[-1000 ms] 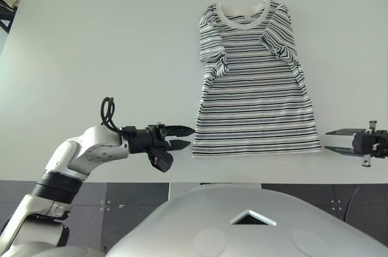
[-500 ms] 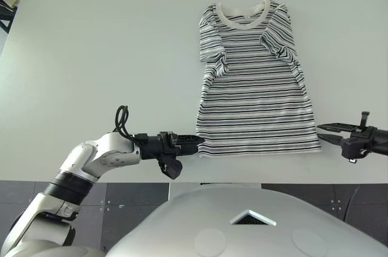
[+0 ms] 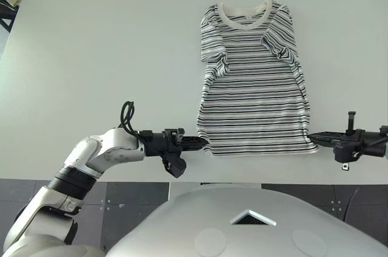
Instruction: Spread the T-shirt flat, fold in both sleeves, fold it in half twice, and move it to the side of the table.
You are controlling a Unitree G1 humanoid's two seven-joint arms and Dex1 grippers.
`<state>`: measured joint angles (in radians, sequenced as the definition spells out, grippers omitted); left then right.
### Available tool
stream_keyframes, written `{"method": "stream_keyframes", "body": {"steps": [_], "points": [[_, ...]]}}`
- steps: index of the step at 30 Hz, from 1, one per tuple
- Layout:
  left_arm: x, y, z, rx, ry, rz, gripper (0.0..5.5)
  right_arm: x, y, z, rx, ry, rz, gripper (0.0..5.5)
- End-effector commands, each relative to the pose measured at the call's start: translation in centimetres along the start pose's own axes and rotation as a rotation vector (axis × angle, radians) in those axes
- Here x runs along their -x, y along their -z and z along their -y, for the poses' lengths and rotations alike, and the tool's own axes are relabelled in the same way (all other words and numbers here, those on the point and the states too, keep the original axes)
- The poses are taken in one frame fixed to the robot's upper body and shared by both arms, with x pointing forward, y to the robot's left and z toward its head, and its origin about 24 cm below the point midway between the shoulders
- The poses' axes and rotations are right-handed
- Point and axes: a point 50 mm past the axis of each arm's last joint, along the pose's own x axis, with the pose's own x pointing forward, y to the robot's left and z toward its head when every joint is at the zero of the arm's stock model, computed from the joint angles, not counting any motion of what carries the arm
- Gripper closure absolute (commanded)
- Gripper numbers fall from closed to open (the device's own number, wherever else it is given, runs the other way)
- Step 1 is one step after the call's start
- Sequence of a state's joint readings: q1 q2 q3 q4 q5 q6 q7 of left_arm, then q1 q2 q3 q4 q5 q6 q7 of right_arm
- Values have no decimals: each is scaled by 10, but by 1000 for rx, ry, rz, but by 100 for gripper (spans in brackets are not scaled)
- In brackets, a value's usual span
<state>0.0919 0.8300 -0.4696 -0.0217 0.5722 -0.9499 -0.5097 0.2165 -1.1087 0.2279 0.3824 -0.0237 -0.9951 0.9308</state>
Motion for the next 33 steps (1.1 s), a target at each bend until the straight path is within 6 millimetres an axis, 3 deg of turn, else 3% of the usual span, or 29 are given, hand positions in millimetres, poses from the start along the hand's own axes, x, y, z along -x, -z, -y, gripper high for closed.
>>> {"method": "stream_keyframes", "body": {"steps": [1,4,8,12,17,21,28,33], "points": [[-5,5,27,141,142,-46,538,-3,0,-18,-97,-137,0,540],[3,5,1,387,42,11,538,6,-13,-1,-211,-81,112,540],[20,-18,-18,731,129,195,538,17,-24,13,-347,-112,202,540],[30,-37,-29,873,238,329,538,24,-34,21,-428,-147,293,540],[36,-47,-39,915,262,413,538,29,-42,22,-522,-202,368,540],[32,-33,-50,868,126,357,538,27,-46,27,-516,-150,414,540],[32,20,-76,698,-234,84,538,8,-34,71,-435,131,435,540],[39,50,-98,661,-472,-3,538,-5,-26,107,-333,354,397,540]]}}
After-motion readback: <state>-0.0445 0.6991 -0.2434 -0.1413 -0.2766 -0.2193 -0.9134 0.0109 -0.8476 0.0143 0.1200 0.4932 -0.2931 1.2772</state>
